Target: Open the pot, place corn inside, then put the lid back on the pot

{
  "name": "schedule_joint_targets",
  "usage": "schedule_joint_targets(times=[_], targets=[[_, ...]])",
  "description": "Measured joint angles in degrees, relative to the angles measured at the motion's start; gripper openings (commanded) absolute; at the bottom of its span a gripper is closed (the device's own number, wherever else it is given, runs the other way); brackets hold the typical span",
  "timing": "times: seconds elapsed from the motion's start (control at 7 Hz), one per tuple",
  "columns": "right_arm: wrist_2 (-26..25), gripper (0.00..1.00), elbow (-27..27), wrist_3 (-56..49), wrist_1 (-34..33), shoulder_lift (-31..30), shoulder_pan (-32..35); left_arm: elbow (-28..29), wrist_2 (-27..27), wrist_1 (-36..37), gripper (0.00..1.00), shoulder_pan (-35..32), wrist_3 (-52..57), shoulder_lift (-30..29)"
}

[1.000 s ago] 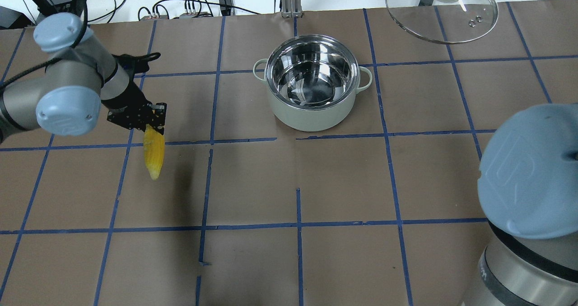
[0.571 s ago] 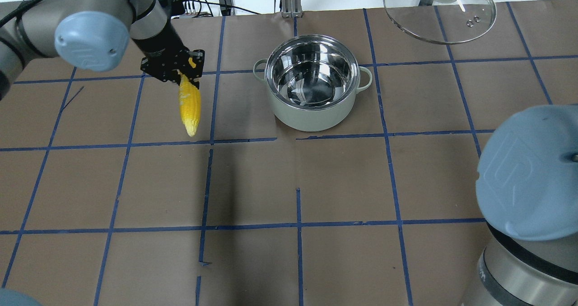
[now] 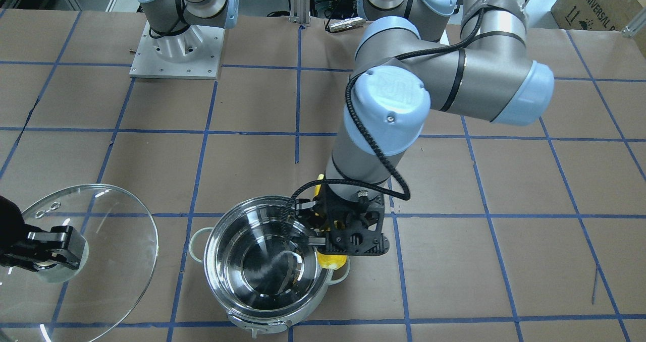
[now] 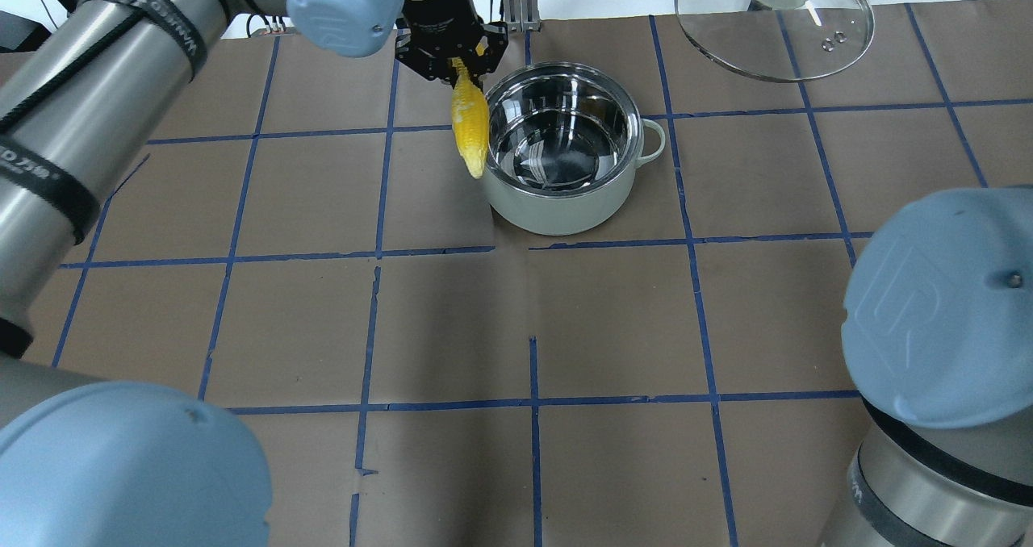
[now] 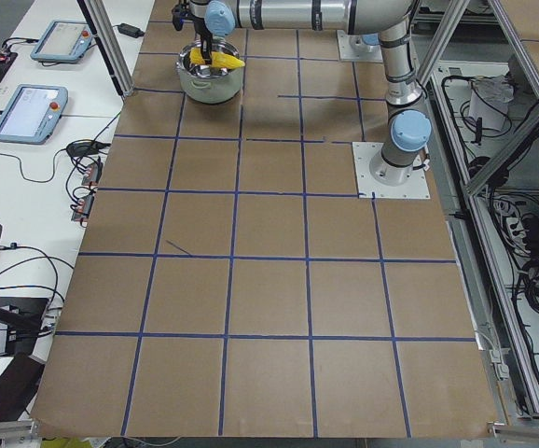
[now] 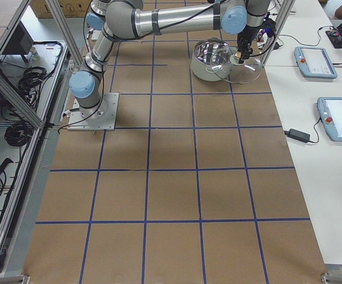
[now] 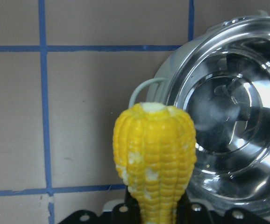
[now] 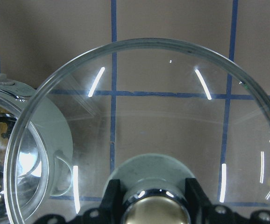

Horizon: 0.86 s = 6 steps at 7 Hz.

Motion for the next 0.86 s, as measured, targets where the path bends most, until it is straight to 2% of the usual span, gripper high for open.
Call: schedule_joint_targets(times=[0.29,0.43,0.57,0.71,0.86], targets=[[0.0,0.06,0.0,0.0,-0.3,0.4,0.1,6.8,0.6,0.2,0.23,-3.2,-1.9,-5.8],[0.0,0.06,0.0,0.0,-0.3,0.6,0.1,8.1,0.7,0.4,0.30,-3.8,-1.9,-7.5],[0.0,0.06,0.0,-0.1,-0.4,0.6,0.1,8.3,0.8,0.5,0.60,-4.1,-1.6,-8.2],[0.0,0.06,0.0,-0.1,-0.4,0.7,0.1,8.1,0.8,0.5,1.00,-4.3,-1.3,-8.6],[0.0,0.06,0.0,-0.1,-0.4,0.7,0.1,7.9,0.8,0.5,1.00,-4.4,0.0,-8.8]])
